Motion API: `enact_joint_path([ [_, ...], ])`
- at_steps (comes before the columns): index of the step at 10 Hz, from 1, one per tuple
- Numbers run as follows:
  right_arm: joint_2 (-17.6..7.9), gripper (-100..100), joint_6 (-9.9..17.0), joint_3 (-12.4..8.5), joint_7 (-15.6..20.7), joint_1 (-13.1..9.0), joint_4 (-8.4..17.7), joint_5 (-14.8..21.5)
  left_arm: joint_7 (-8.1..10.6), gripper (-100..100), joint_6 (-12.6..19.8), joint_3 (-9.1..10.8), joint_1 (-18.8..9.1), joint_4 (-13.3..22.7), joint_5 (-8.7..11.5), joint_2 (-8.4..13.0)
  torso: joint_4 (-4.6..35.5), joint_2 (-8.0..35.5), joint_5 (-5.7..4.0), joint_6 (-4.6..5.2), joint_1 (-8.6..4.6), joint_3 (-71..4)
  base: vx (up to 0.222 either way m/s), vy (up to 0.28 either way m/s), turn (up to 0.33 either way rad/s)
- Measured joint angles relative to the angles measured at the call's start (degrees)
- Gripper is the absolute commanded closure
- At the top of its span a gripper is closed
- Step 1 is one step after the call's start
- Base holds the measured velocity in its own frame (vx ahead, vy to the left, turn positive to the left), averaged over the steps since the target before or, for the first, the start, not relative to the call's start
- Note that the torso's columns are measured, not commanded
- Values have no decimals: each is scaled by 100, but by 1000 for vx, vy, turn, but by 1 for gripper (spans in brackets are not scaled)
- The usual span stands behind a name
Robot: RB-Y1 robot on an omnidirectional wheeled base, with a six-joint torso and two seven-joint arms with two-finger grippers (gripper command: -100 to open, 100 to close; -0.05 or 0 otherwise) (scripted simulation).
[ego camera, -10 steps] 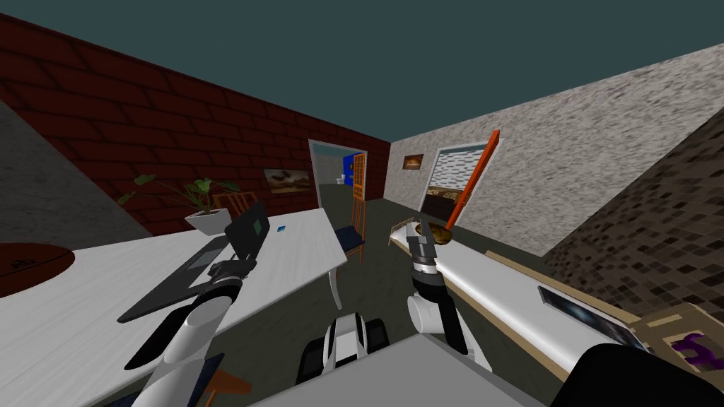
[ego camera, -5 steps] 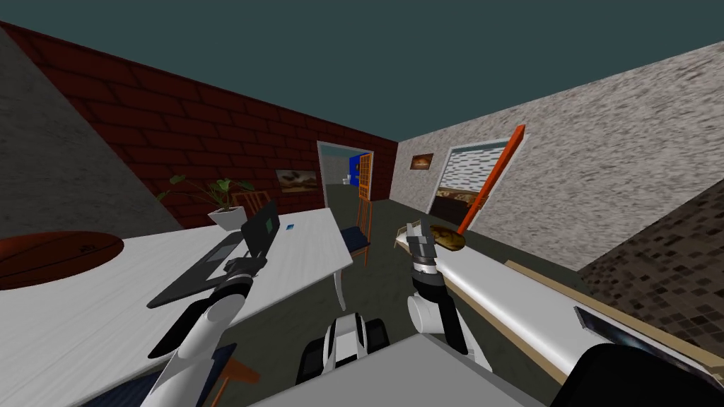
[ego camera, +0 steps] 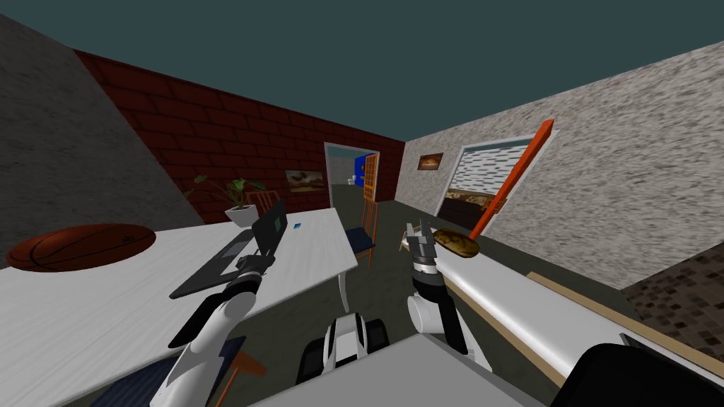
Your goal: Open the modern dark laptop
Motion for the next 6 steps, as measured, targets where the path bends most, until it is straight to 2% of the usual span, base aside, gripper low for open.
enact_joint_path([
  [2, 0, 0, 0, 0, 0, 1, 0, 0, 310, 100, 7, -232, 66, -116, -343, -79, 0, -5, -2, -5, -4, -4, 36, 8, 89],
  [3, 0, 0, 0, 0, 0, 0, 0, 0, 411, 100, 4, -261, 90, -143, -458, -87, 0, -4, -2, 0, -1, -3, 40, 8, 244],
  [5, 0, 0, 0, 0, 0, 1, 0, 0, 730, 100, 20, -492, 179, -295, -790, -158, 1, 3, -2, -8, -6, 1, 39, 6, 86],
  [6, 0, 0, 0, 0, 0, 0, 0, 0, 828, 100, 9, -522, 204, -319, -903, -169, 1, 3, 0, 4, -4, 2, 38, 4, 236],
])
